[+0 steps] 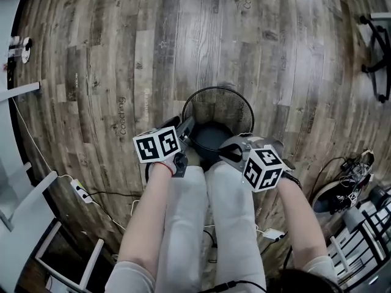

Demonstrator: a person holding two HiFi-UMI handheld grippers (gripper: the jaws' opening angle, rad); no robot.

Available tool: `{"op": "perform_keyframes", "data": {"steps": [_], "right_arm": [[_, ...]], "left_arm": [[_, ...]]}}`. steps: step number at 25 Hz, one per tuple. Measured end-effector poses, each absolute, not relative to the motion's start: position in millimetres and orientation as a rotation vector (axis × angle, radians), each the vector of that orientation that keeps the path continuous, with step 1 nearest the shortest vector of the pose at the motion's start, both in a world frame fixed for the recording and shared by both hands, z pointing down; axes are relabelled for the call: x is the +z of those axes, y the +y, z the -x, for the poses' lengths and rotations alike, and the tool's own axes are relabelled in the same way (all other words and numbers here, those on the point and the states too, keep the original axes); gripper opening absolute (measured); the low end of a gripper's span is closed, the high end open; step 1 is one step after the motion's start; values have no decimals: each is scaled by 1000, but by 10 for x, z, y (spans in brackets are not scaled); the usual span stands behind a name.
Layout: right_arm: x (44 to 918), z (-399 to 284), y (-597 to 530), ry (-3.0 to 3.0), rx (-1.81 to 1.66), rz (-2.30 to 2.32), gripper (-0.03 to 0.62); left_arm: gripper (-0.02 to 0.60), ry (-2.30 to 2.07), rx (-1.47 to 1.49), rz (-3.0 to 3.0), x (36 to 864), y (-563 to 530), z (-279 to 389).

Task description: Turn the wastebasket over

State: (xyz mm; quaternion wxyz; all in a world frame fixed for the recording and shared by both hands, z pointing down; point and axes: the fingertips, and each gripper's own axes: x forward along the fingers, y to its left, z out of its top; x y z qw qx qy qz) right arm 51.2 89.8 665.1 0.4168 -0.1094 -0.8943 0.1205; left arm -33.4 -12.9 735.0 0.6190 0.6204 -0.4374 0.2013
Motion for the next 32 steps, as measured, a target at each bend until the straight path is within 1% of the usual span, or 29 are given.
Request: {"op": "perform_keyframes", "data": {"steps": [3,6,13,21,27,32], "right_arm": [[6652,-513,1106,-2227,272,310,34],[6660,-544,1241,-2210,248,339,34],[6682,-499,1349,-2186,196,347,32],[6847,-435,1100,-2131,27,273,32],[7031,-297,830,-2107,-85,188,32],[7127,-140,742,-2076,-145,167,31]], "left_arm": [[216,-942,551,-1400,7469,119,258],[215,-894,568,-1360,7517,306,175],[150,-898,678,-1346,7539,410,232],[126,-1021,653,-1449,7414,-7,422],[126,-1133,594,-1528,7300,-391,614],[126,-1166,604,-1572,7322,-476,773]]}}
